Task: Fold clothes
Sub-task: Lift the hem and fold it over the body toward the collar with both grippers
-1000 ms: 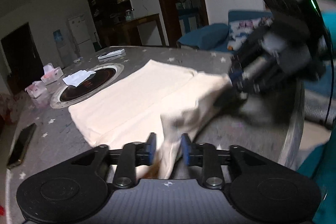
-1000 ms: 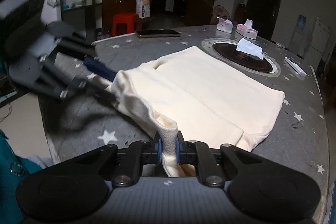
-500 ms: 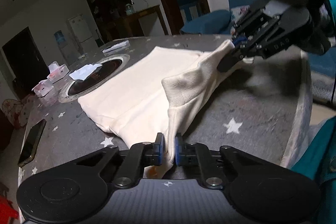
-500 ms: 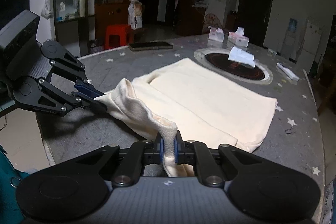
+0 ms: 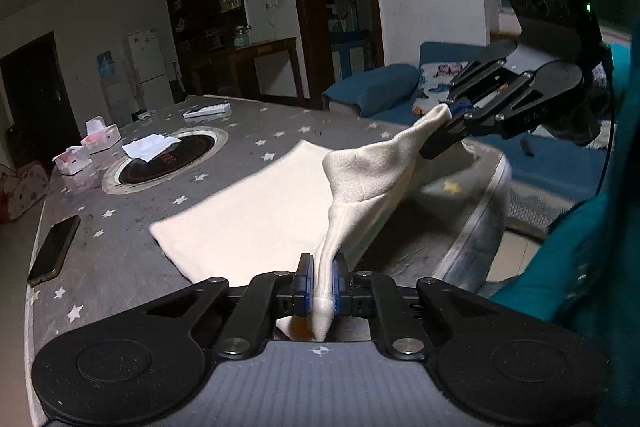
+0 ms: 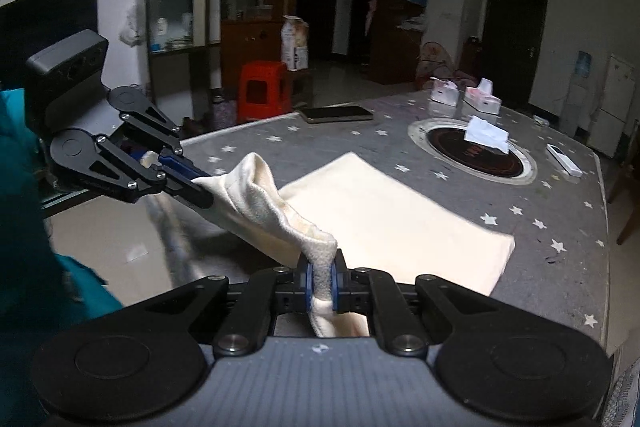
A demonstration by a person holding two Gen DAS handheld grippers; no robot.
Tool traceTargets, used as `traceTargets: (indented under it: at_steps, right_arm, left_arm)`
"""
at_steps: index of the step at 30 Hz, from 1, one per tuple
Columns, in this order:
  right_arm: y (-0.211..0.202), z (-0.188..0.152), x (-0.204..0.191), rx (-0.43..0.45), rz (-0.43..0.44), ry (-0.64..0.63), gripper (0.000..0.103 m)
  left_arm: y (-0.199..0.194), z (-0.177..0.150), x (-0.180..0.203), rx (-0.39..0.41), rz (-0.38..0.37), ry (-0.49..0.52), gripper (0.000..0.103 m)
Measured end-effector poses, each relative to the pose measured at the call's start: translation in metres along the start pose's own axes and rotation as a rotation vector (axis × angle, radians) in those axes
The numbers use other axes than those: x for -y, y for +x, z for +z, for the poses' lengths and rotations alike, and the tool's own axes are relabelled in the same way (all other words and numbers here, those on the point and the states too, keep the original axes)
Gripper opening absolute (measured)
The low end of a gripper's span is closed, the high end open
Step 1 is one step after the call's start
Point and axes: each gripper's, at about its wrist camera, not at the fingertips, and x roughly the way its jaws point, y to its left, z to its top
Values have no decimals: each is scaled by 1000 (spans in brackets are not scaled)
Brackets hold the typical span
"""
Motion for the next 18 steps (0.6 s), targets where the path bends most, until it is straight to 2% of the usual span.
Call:
traceTargets:
  at_steps: [5, 11, 18]
  right_arm:
    - [-1, 15, 4, 11, 1, -18, 7]
    - [25, 36, 40, 8, -22, -24, 7]
    - [92, 63, 105, -49, -46, -7, 7]
  left_arm:
    - [5, 12, -12, 17, 23, -26, 10]
    - [36, 32, -43, 18, 47, -19, 10]
    - [103, 51, -92, -51, 95, -13, 9]
